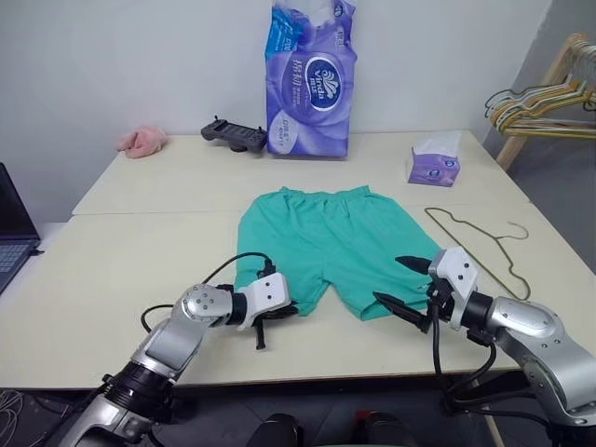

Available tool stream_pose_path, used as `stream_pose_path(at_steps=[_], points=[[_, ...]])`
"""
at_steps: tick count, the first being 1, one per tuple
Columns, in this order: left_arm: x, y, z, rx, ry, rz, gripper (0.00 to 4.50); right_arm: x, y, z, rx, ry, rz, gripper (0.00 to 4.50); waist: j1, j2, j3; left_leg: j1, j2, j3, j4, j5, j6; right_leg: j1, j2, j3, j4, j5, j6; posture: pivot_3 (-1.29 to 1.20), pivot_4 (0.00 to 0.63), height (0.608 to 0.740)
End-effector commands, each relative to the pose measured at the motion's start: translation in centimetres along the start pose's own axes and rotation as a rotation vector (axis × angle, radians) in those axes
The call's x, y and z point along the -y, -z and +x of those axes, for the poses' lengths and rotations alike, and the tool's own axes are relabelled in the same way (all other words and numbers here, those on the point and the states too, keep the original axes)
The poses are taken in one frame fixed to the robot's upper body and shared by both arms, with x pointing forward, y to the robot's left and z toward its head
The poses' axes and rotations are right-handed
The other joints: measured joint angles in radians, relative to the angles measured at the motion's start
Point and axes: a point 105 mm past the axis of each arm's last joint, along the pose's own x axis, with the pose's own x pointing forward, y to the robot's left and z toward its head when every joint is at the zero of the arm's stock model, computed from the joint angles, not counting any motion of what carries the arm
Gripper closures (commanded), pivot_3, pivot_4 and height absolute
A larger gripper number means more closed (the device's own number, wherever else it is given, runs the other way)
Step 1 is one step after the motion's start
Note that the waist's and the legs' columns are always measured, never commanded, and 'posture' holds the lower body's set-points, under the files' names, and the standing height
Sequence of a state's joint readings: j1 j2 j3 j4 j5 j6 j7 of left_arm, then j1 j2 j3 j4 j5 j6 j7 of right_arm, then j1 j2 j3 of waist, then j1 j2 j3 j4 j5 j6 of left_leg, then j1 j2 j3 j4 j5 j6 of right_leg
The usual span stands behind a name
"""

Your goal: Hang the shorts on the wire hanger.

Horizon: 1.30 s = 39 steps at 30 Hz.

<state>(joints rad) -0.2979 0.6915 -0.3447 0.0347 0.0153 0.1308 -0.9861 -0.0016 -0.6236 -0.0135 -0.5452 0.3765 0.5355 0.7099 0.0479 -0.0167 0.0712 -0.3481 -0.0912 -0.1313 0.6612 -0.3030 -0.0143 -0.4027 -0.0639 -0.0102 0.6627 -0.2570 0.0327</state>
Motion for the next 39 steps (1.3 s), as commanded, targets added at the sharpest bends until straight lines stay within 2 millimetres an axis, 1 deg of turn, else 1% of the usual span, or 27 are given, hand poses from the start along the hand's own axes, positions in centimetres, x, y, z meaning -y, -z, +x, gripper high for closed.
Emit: stream_pose_path(at_steps=[1,5,10,13,15,17,18,20,23,24,25,27,28,29,30,33,34,36,39], points=[[-2.8,1.5,-2.3,-0.093,-0.056,0.103,4.47,0.3,-1.1,-0.1,0.032,-0.002,-0.033,0.0,0.0,0.0,0.0,0.0,0.0,0.0,0.0,0.0,0.0,0.0,0.0,0.0,0.0,0.0,0.0,0.01,0.037,0.74],[-6.2,3.6,-4.6,-0.214,-0.091,0.219,4.47,0.2,-1.1,0.1,0.033,-0.018,-0.035,0.0,0.0,0.0,0.0,0.0,0.0,0.0,0.0,0.0,0.0,0.0,0.001,0.0,0.0,0.0,0.0,0.01,0.038,0.74],[-10.0,5.2,-6.7,-0.356,-0.118,0.403,4.47,0.4,-1.2,0.2,0.027,-0.03,-0.046,0.0,-0.001,-0.001,0.001,-0.001,0.0,0.0,0.001,0.0,0.0,0.0,0.001,0.0,-0.001,0.001,-0.002,0.01,0.041,0.74],[-11.9,5.1,-7.2,-0.408,-0.166,0.511,4.47,0.5,-1.2,0.3,0.024,-0.038,-0.049,0.0,-0.001,-0.003,0.001,-0.001,-0.001,0.0,0.001,0.0,0.0,-0.001,0.001,0.0,-0.001,0.002,-0.002,0.01,0.041,0.74],[-14.2,4.7,-7.8,-0.487,-0.255,0.655,4.47,0.5,-1.2,0.3,0.024,-0.047,-0.051,0.0,-0.001,-0.005,0.002,-0.001,-0.001,0.001,0.001,0.0,0.0,-0.001,0.001,0.0,0.0,0.002,-0.001,0.01,0.042,0.74],[-15.7,4.1,-8.2,-0.52,-0.314,0.727,4.47,0.5,-1.2,0.4,0.021,-0.054,-0.054,0.0,-0.001,-0.008,0.002,-0.002,-0.001,0.0,0.002,0.0,0.0,-0.001,0.003,0.0,0.0,0.002,0.0,0.01,0.044,0.74],[-16.0,3.8,-8.1,-0.511,-0.334,0.721,4.47,0.5,-1.2,0.4,0.021,-0.056,-0.056,0.0,-0.002,-0.009,0.002,-0.002,-0.001,0.0,0.002,0.0,0.0,-0.001,0.003,0.0,0.0,0.002,0.001,0.01,0.044,0.74],[-16.1,3.7,-8.0,-0.499,-0.336,0.723,4.47,0.5,-1.3,0.4,0.023,-0.056,-0.056,0.0,-0.005,-0.009,0.002,-0.002,-0.001,0.001,0.002,0.0,0.0,-0.001,0.003,0.0,0.0,0.002,0.001,0.01,0.044,0.74],[-15.5,3.6,-7.5,-0.441,-0.314,0.653,4.47,0.5,-1.3,0.4,0.025,-0.053,-0.054,0.0,-0.018,-0.009,0.002,-0.002,-0.002,0.002,0.002,0.0,0.0,-0.001,0.003,0.001,0.0,0.003,0.001,0.0,0.05,0.74],[-15.3,3.6,-7.5,-0.427,-0.305,0.631,4.07,0.5,-1.4,0.4,0.026,-0.053,-0.053,0.0,-0.021,-0.009,0.002,-0.002,-0.002,0.002,0.002,0.0,0.0,-0.002,0.003,0.001,0.0,0.003,0.0,0.0,0.05,0.74],[-15.1,3.7,-7.4,-0.414,-0.295,0.616,3.89,0.5,-1.3,0.5,0.026,-0.053,-0.053,0.0,-0.023,-0.009,0.002,-0.003,-0.002,0.001,0.002,0.0,0.0,-0.002,0.003,0.0,0.0,0.003,0.0,0.0,0.05,0.74],[-14.8,3.8,-7.4,-0.403,-0.283,0.602,3.3,0.3,-1.3,0.6,0.028,-0.057,-0.05,0.0,-0.025,-0.009,0.002,-0.003,-0.001,0.001,0.002,0.0,0.0,-0.002,0.003,0.0,0.0,0.003,0.0,0.0,0.052,0.74],[-14.7,3.8,-7.5,-0.4,-0.278,0.592,3.12,0.3,-1.3,0.6,0.028,-0.059,-0.049,0.0,-0.025,-0.009,0.002,-0.003,-0.001,0.001,0.002,0.0,0.0,-0.002,0.003,0.0,0.0,0.003,0.0,0.0,0.052,0.74],[-14.6,4.0,-7.6,-0.402,-0.266,0.579,2.72,0.3,-1.4,0.6,0.029,-0.061,-0.049,0.0,-0.025,-0.009,0.002,-0.003,-0.001,0.001,0.002,0.0,0.0,-0.002,0.003,0.0,0.0,0.003,0.0,0.0,0.052,0.74],[-14.5,4.1,-7.7,-0.406,-0.253,0.566,2.41,0.2,-1.4,0.6,0.03,-0.062,-0.048,0.0,-0.025,-0.009,0.002,-0.003,-0.001,0.001,0.002,0.0,0.0,-0.002,0.003,0.0,0.001,0.003,0.0,0.01,0.052,0.74],[-13.6,5.2,-8.3,-0.43,-0.169,0.465,1.47,0.3,-1.4,0.7,0.029,-0.064,-0.049,0.0,-0.026,-0.009,0.002,-0.003,-0.001,0.001,0.003,0.0,0.001,-0.002,0.005,0.0,0.002,0.003,0.0,0.01,0.052,0.74],[-13.2,5.2,-8.4,-0.419,-0.138,0.421,1.22,0.3,-1.4,0.7,0.029,-0.065,-0.049,0.0,-0.027,-0.009,0.002,-0.002,-0.001,0.001,0.003,0.0,0.001,-0.002,0.005,0.0,0.002,0.003,0.0,0.01,0.053,0.74],[-13.0,3.2,-8.2,-0.28,-0.107,0.31,1.22,0.0,-1.0,0.6,0.011,-0.087,-0.069,0.0,-0.03,-0.009,0.002,-0.002,-0.001,0.001,0.003,0.0,0.001,-0.002,0.006,0.0,0.002,0.003,0.0,0.01,0.055,0.74],[-12.6,-0.2,-7.8,-0.087,-0.079,0.212,1.22,-0.3,-0.2,0.4,-0.018,-0.12,-0.091,0.0,-0.032,-0.009,0.002,-0.005,-0.001,0.0,0.005,0.0,0.001,-0.002,0.006,-0.001,0.002,0.004,-0.002,0.01,0.056,0.74]])
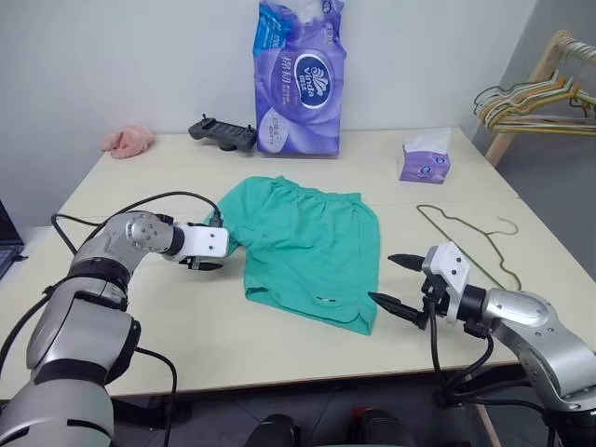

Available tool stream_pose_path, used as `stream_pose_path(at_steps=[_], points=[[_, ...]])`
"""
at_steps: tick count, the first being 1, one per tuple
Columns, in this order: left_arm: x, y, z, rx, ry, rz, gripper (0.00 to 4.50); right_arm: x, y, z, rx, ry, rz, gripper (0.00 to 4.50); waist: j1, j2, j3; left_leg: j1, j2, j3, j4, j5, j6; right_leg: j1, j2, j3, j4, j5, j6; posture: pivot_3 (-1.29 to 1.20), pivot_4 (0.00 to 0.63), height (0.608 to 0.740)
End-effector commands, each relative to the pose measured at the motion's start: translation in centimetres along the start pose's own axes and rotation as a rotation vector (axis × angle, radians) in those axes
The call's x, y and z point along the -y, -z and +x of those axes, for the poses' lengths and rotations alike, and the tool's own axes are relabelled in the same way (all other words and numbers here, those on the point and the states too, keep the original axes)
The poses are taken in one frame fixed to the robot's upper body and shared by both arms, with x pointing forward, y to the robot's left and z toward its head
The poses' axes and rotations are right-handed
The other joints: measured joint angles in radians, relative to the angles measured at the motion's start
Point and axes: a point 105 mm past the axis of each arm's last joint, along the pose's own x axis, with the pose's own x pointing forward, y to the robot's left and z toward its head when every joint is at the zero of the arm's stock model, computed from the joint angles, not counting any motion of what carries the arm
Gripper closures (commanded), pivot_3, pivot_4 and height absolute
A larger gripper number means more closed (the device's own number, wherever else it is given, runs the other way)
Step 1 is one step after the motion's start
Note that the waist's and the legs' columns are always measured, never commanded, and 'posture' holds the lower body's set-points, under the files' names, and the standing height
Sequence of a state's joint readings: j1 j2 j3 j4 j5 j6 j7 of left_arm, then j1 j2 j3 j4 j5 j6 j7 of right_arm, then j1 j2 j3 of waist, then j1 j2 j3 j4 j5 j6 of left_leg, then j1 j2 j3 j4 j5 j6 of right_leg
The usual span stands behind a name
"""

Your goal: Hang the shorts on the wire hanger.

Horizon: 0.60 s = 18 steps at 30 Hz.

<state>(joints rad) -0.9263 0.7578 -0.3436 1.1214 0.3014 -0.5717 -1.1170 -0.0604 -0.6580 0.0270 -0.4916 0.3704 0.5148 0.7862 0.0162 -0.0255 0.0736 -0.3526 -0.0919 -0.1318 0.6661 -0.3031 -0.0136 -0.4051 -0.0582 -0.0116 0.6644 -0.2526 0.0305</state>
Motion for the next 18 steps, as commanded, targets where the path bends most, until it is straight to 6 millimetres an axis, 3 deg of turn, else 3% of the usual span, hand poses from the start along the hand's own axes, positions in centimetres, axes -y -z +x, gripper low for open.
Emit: stream_pose_path(at_steps=[1,4,9,13,18], points=[[-1.9,-5.5,-1.7,0.274,-0.026,-0.081,1.22,-0.3,0.1,-0.2,-0.013,-0.043,-0.07,0.0,0.0,0.0,0.0,0.0,0.0,0.0,0.0,0.0,0.0,0.0,0.0,0.0,0.0,0.0,0.0,0.01,0.056,0.74],[-0.2,-8.8,-1.9,0.404,0.029,-0.128,1.22,-0.3,0.7,-0.2,-0.031,-0.061,-0.093,0.0,-0.005,0.0,0.0,0.0,0.0,0.0,0.001,-0.001,0.001,0.0,-0.001,0.001,0.0,0.0,0.0,0.02,0.055,0.74],[5.7,-12.7,0.2,0.527,0.179,-0.208,1.22,0.7,0.5,0.3,-0.019,-0.056,-0.105,0.0,-0.022,0.003,-0.002,0.003,0.001,0.001,-0.001,-0.001,0.001,0.0,-0.003,0.004,0.001,0.0,-0.001,0.02,0.055,0.74],[8.9,-13.2,1.9,0.502,0.266,-0.22,1.22,0.8,0.4,0.4,-0.013,-0.06,-0.116,0.0,-0.016,0.003,-0.001,0.004,0.002,0.001,-0.002,-0.001,0.001,0.001,-0.003,0.003,0.001,0.001,-0.001,0.02,0.051,0.74],[10.0,-12.0,3.5,0.424,0.29,-0.177,1.22,0.9,0.2,0.5,-0.004,-0.055,-0.118,0.0,-0.006,0.003,-0.002,0.004,0.001,0.002,-0.001,-0.001,0.001,0.002,-0.003,0.004,0.0,0.001,-0.002,0.02,0.046,0.74]])
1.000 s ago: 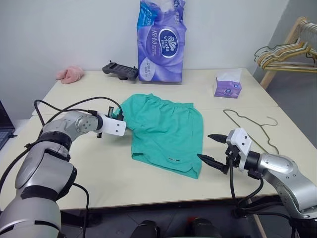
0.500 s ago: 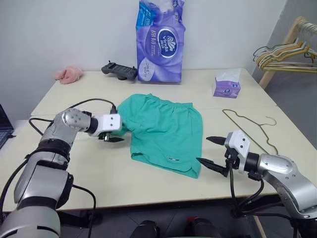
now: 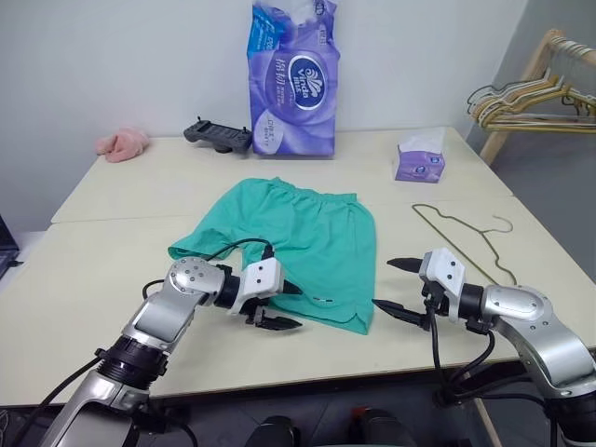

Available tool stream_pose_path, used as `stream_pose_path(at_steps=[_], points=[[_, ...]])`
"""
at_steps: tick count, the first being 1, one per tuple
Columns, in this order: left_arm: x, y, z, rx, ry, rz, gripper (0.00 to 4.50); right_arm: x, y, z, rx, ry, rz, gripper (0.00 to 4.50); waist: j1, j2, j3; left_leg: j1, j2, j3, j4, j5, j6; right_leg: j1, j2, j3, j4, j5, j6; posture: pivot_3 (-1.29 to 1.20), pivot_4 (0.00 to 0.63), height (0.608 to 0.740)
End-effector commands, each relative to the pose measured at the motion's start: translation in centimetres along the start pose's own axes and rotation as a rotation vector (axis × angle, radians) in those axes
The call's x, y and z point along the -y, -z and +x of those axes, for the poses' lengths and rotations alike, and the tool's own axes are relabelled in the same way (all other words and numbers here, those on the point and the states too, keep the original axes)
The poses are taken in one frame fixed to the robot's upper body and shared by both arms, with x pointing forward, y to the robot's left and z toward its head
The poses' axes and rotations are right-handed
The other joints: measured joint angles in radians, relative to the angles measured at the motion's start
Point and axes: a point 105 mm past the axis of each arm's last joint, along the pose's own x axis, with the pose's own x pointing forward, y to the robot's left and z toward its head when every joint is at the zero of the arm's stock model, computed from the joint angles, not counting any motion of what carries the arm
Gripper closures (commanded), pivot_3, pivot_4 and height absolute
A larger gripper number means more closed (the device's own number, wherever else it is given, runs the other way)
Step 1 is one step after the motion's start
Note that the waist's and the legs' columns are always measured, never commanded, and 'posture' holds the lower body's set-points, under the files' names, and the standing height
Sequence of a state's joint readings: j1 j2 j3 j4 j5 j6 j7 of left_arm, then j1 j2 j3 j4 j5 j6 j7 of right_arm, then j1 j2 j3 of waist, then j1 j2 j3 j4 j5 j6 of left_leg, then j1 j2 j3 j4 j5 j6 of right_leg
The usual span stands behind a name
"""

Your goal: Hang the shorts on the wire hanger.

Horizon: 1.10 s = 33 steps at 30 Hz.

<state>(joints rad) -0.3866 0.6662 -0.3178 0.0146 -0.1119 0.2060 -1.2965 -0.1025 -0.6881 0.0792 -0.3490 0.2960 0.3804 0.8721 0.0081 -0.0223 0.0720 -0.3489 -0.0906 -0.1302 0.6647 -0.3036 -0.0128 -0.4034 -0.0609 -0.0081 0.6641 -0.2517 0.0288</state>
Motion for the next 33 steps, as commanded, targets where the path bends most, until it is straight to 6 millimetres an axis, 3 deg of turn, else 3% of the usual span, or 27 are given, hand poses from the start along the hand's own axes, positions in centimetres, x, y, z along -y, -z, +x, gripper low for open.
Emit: stream_pose_path(at_steps=[1,11,14,19,23,29,33], points=[[-0.7,1.0,0.4,-0.068,-0.026,0.081,1.22,0.3,-1.5,0.0,0.046,0.006,-0.048,0.0,0.004,0.0,0.0,0.0,0.0,0.0,0.0,0.0,0.0,0.0,0.0,0.0,0.0,0.0,0.0,0.01,0.045,0.74],[-2.4,2.4,3.2,-0.115,-0.026,0.135,1.22,0.1,-1.7,0.1,0.057,0.029,-0.037,0.0,0.017,0.001,-0.004,0.0,0.0,0.001,0.001,0.0,0.0,0.001,0.0,0.0,-0.001,0.0,0.0,-0.02,0.037,0.74],[-2.1,2.4,3.4,-0.108,0.022,0.134,1.8,0.3,-1.8,-0.1,0.057,0.041,-0.036,0.0,0.015,0.003,-0.008,0.001,0.0,0.001,0.001,0.0,0.0,0.001,-0.001,0.001,-0.001,0.0,0.0,-0.03,0.037,0.74],[-2.1,2.2,3.1,-0.098,0.044,0.134,3.36,0.4,-1.6,-0.3,0.049,0.051,-0.04,0.0,0.015,0.004,-0.008,0.001,0.0,0.001,0.001,0.0,0.0,0.002,0.0,0.0,-0.001,0.0,0.0,-0.03,0.041,0.74],[-2.1,2.4,2.4,-0.102,0.043,0.138,4.47,0.4,-1.5,-0.3,0.047,0.055,-0.04,0.0,0.014,0.004,-0.008,0.002,0.0,0.001,0.001,0.0,0.0,0.002,0.0,0.0,-0.001,0.0,0.0,-0.03,0.045,0.74],[-3.0,2.6,-0.2,-0.106,-0.029,0.133,4.47,0.7,-1.5,-0.1,0.047,0.054,-0.043,0.0,0.004,0.004,-0.008,0.001,0.001,0.001,0.0,0.0,0.0,0.001,0.0,0.001,0.0,0.0,0.0,-0.01,0.05,0.74],[-3.6,4.4,-3.7,-0.152,-0.101,0.103,4.47,1.2,-1.5,0.3,0.049,0.046,-0.055,0.0,-0.007,0.004,-0.008,0.001,0.001,0.001,-0.001,0.0,0.0,0.0,0.001,0.0,0.0,0.0,0.0,0.01,0.051,0.74]])
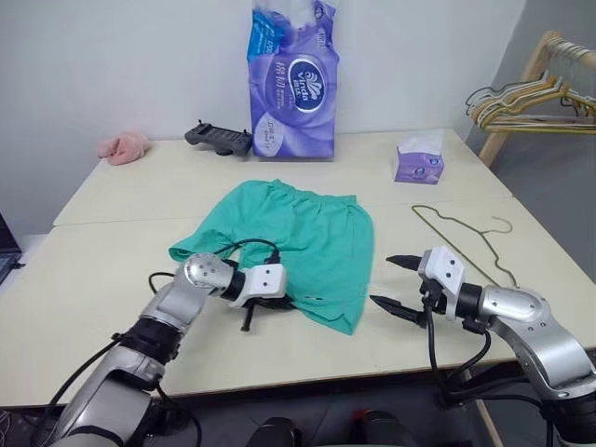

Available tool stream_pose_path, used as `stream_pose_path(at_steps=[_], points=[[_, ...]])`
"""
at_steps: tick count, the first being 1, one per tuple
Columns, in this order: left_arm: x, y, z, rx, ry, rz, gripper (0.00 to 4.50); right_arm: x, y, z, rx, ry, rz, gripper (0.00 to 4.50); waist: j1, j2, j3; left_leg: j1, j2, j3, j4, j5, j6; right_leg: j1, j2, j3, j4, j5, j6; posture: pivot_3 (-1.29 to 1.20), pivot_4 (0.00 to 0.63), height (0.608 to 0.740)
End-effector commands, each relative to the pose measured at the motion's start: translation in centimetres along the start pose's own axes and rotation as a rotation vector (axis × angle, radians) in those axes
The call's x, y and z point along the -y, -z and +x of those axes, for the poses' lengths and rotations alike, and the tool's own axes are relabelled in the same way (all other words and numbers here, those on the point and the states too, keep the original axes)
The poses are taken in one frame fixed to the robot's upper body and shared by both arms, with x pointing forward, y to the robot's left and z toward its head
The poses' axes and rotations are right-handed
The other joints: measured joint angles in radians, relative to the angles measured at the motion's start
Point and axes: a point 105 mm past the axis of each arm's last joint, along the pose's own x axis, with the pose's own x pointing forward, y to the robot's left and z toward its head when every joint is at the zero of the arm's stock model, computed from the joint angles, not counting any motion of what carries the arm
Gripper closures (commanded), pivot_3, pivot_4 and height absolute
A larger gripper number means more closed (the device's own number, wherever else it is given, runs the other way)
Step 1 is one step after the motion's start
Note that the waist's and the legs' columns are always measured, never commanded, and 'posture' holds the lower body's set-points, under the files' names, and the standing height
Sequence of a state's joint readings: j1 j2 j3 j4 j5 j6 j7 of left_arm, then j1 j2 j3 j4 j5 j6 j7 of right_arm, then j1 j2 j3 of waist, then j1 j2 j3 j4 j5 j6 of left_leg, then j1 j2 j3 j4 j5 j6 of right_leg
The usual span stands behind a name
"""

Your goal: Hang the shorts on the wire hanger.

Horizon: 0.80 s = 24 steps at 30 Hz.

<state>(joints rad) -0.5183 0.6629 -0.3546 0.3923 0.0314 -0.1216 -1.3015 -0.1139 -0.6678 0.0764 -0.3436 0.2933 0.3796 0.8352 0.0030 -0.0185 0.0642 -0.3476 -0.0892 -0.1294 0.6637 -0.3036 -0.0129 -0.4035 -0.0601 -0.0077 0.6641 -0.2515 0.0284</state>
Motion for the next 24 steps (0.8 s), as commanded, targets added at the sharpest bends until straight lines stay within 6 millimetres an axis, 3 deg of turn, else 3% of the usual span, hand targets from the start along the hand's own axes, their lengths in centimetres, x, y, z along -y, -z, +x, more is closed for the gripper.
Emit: stream_pose_path(at_steps=[1,5,7,12,17,20,24], points=[[-0.8,1.7,-3.1,-0.03,-0.089,-0.021,4.47,0.9,-1.2,0.2,0.032,0.0,-0.06,0.0,-0.003,0.0,0.0,0.0,0.0,0.0,0.0,0.0,0.0,0.0,0.0,0.0,0.0,0.0,0.0,0.01,0.051,0.74],[-0.8,4.7,-5.6,-0.136,-0.13,-0.02,4.47,1.1,-1.3,0.8,0.037,-0.019,-0.074,0.0,0.0,0.0,0.0,0.0,0.0,-0.001,0.0,0.0,0.0,0.0,0.0,-0.001,0.0,0.0,0.0,0.03,0.05,0.74],[-0.8,6.5,-7.8,-0.218,-0.152,-0.003,4.47,1.1,-1.4,1.1,0.04,-0.038,-0.081,0.0,0.003,0.0,0.0,0.0,-0.001,-0.001,0.0,0.0,0.0,0.0,0.0,-0.001,-0.001,0.0,0.0,0.04,0.05,0.74],[-0.8,8.9,-11.2,-0.349,-0.187,0.018,4.47,1.9,-1.3,1.7,0.038,-0.055,-0.1,0.0,0.002,0.0,0.0,0.0,0.0,0.0,-0.001,0.0,0.0,-0.001,0.002,0.0,0.0,0.0,0.0,0.06,0.048,0.74],[-2.1,7.9,-10.7,-0.279,-0.249,0.013,4.47,2.5,-1.5,2.4,0.048,-0.061,-0.11,0.0,0.017,0.0,0.0,0.0,-0.002,0.0,0.0,0.0,0.0,-0.001,0.003,0.0,0.001,0.0,0.0,0.07,0.047,0.74],[-2.2,6.0,-9.1,-0.146,-0.222,-0.037,3.84,2.9,-1.7,2.9,0.056,-0.059,-0.111,0.0,0.025,0.0,0.0,0.0,-0.002,0.0,0.001,0.0,0.0,0.0,0.003,-0.001,0.001,0.0,0.0,0.07,0.049,0.74],[-2.0,3.9,-8.5,-0.04,-0.191,-0.104,2.66,3.4,-2.1,3.2,0.068,-0.054,-0.115,0.0,0.02,0.0,0.001,-0.001,-0.001,0.0,0.001,0.0,0.0,-0.001,0.003,0.0,0.002,0.0,0.0,0.07,0.049,0.74]])
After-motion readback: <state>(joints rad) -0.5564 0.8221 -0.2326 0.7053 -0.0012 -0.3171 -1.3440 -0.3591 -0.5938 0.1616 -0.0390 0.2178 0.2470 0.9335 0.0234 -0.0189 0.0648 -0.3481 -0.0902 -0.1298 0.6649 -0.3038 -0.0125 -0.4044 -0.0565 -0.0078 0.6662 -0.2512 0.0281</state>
